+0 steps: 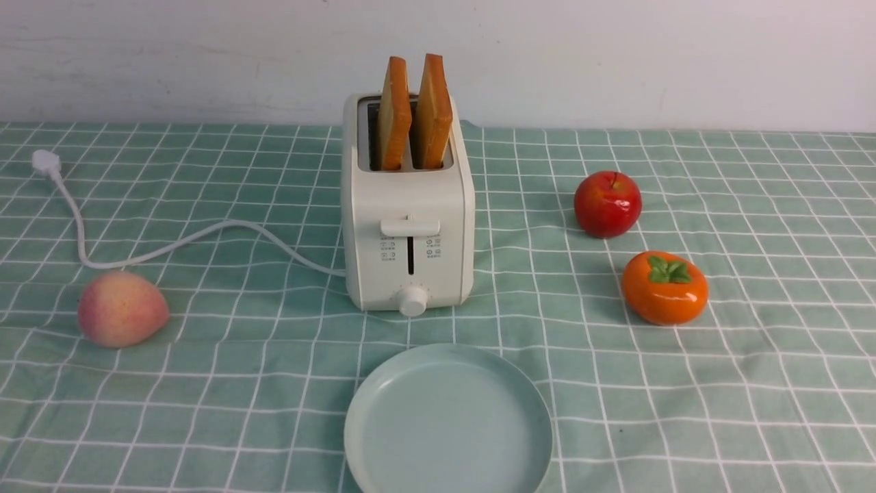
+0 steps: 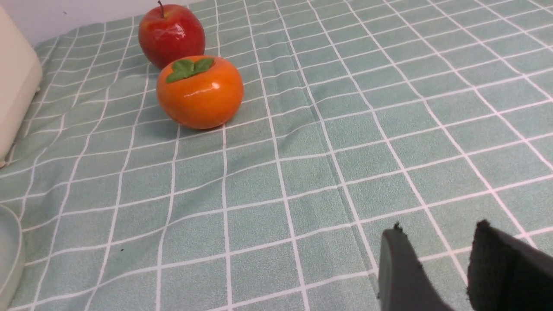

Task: Take toasted bread from bread machine on blue coffee table place on plate.
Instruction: 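Grasp the toast slice in the toaster and pull it up out of the slot with the right gripper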

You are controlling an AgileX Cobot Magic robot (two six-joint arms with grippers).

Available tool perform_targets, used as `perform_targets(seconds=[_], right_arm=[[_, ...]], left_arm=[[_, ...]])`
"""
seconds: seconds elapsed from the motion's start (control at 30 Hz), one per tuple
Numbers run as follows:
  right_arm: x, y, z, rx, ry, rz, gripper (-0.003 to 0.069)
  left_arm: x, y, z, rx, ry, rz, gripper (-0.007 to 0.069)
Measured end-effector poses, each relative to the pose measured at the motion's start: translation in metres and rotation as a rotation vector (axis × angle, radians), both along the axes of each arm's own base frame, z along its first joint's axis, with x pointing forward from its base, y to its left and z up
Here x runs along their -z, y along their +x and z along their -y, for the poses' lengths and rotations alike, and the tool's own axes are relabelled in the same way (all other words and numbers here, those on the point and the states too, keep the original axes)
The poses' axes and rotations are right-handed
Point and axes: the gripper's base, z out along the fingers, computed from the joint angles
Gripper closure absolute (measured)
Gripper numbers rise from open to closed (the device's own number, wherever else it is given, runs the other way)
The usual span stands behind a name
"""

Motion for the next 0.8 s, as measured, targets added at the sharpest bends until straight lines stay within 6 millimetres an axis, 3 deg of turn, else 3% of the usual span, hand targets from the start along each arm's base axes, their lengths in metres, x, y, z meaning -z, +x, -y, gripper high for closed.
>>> perform_targets(seconds=[0.5,0.8], right_arm=[[-0.002,0.001,0.000,0.000,-0.006,0.035,0.0419],[-0.024,0.004,0.000,-0.014,-0.085,0.274,0.0419]], left_arm=[[0.000,0.000,0.000,0.000,0.000,0.000,0.0389],[-0.002,0.001,0.000,0.001,0.022,0.023,0.0388]])
